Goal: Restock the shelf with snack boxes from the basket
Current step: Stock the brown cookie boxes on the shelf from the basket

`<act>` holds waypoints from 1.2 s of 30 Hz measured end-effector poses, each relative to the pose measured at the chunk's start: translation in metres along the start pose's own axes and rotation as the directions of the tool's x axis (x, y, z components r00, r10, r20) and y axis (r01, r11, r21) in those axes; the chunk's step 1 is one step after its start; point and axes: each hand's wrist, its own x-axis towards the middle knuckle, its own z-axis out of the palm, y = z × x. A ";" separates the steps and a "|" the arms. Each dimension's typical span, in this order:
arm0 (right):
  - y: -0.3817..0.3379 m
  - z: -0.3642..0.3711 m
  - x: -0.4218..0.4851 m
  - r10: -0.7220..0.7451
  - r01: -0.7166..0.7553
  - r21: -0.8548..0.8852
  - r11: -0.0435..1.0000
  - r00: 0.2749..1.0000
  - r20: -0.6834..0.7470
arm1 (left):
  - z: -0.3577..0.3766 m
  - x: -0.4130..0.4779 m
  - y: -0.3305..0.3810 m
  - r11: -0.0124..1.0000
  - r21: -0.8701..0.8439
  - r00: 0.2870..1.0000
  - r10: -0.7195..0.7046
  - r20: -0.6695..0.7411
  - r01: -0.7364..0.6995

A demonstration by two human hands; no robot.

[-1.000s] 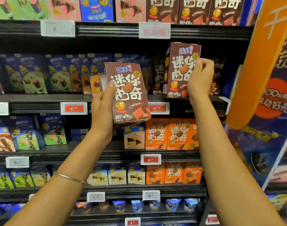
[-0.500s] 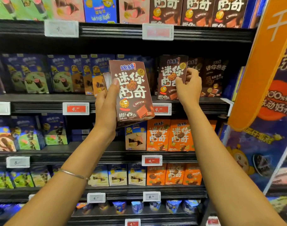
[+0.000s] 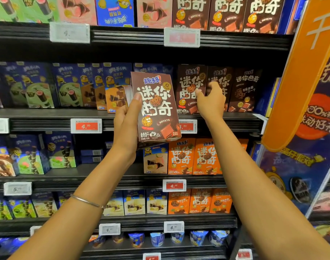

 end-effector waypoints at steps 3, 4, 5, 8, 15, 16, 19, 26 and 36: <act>0.003 0.003 -0.001 -0.015 0.014 -0.049 0.999 0.999 -0.035 | 0.000 0.000 -0.001 1.000 0.007 1.000 0.000 0.011 0.000; 0.002 0.002 -0.003 -0.009 0.007 -0.045 0.999 1.000 -0.027 | 0.000 0.000 -0.002 1.000 0.012 1.000 0.000 0.014 0.000; 0.000 0.000 -0.005 0.007 -0.008 -0.035 0.999 1.000 -0.010 | 0.001 0.000 -0.003 1.000 0.020 1.000 0.002 0.017 -0.002; -0.011 -0.014 -0.019 0.015 -0.015 0.036 0.999 1.000 -0.012 | 0.002 0.001 -0.004 0.999 0.039 1.000 0.014 0.020 -0.015; -0.050 -0.064 -0.085 -0.051 -0.156 0.318 0.935 0.829 0.558 | 0.020 0.006 -0.004 0.999 0.015 0.996 0.027 0.082 -0.028; -0.054 -0.067 -0.089 -0.040 -0.178 0.313 0.933 0.813 0.581 | 0.025 0.006 -0.003 0.999 0.009 0.995 0.033 0.097 -0.034; -0.059 -0.079 -0.092 -0.017 -0.188 0.309 0.932 0.831 0.556 | 0.039 0.009 -0.003 0.998 0.019 0.992 0.066 0.107 -0.068; -0.043 -0.112 -0.068 0.021 -0.181 0.410 0.894 0.931 0.365 | 0.052 0.021 -0.006 0.969 0.199 0.988 0.156 -0.019 -0.149; 0.025 -0.103 0.004 0.088 -0.062 0.274 0.960 0.993 -0.081 | 0.038 0.034 -0.005 0.979 0.163 0.991 0.129 -0.045 -0.120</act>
